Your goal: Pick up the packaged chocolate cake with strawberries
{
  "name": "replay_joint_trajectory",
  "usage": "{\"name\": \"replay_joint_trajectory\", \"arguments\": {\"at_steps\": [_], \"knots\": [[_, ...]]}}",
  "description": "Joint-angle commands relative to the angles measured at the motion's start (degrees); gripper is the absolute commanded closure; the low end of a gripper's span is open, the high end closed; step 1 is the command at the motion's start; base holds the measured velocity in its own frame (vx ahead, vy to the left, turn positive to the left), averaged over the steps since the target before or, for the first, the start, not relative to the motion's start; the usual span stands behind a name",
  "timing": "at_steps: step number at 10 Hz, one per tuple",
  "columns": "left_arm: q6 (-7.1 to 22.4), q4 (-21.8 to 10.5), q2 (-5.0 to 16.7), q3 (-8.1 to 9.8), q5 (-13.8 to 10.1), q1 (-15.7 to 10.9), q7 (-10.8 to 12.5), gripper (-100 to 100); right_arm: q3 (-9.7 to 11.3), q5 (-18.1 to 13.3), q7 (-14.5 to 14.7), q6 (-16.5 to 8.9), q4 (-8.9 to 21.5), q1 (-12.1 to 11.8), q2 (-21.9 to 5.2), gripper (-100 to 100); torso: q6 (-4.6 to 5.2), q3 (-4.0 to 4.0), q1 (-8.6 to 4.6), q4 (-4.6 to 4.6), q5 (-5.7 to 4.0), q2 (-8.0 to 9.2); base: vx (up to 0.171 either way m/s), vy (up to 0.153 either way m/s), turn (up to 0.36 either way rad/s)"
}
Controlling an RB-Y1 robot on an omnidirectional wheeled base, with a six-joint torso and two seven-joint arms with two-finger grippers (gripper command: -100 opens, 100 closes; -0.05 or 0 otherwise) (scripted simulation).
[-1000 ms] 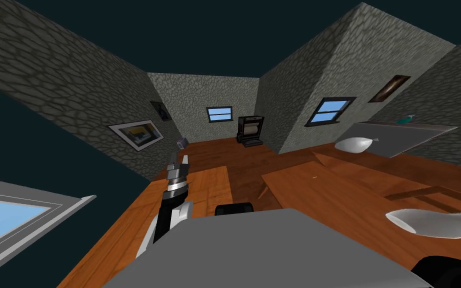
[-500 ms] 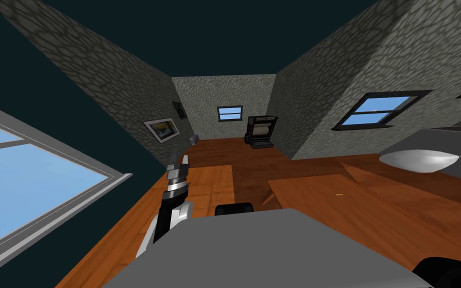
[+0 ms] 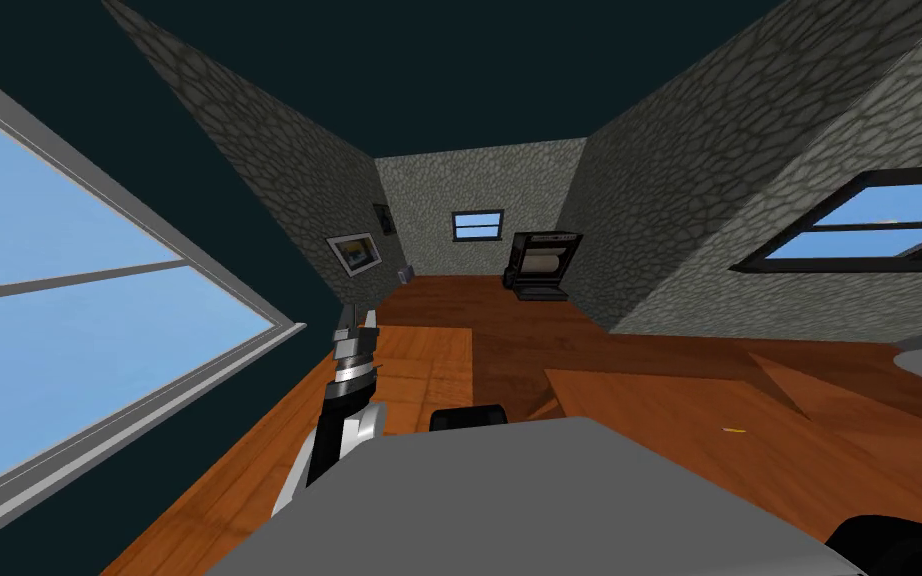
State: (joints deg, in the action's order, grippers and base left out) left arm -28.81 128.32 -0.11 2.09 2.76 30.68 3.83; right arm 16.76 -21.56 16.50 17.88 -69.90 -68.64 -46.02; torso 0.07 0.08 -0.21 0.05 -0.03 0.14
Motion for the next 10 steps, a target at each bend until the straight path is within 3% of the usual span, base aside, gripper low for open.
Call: {"name": "replay_joint_trajectory", "arguments": {"at_steps": [1,5,6,7,8,10], "knots": [[0.00,0.00,0.00,0.00,0.00,0.00,0.00,0,0.53,-0.51,0.77,-0.76,1.48,-0.18,-0.44,-100,0.00,0.00,0.00,0.00,0.00,0.00,-0.067,-0.067,0.295],[0.00,0.00,0.00,0.00,0.00,0.00,0.00,0,1.96,-1.68,2.91,-1.68,4.09,2.86,0.44,-100,-0.01,-0.02,0.09,0.00,0.01,-0.06,-0.042,-0.039,0.299],[0.00,0.00,0.00,0.00,0.00,0.01,0.00,0,1.85,-1.57,2.55,-1.44,4.40,2.68,0.47,-100,0.02,-0.06,0.06,-0.01,-0.01,-0.12,-0.008,-0.024,0.056],[0.00,0.00,0.00,0.01,0.00,0.02,0.00,0,1.89,-1.60,2.70,-1.44,4.50,2.85,0.51,0,0.09,-0.09,0.14,-0.03,0.02,-0.16,-0.002,-0.005,-0.009],[0.00,0.00,0.00,0.01,0.00,0.02,0.00,0,2.56,-1.81,2.75,-1.89,6.09,4.60,1.80,-100,0.08,-0.10,0.22,-0.03,0.04,-0.19,-0.024,-0.011,0.049],[0.00,0.00,0.00,0.01,0.00,0.02,0.00,0,3.41,-2.08,2.83,-2.46,8.08,6.81,3.42,-100,0.07,-0.06,0.18,-0.01,0.02,-0.11,-0.033,-0.029,0.055]]}}
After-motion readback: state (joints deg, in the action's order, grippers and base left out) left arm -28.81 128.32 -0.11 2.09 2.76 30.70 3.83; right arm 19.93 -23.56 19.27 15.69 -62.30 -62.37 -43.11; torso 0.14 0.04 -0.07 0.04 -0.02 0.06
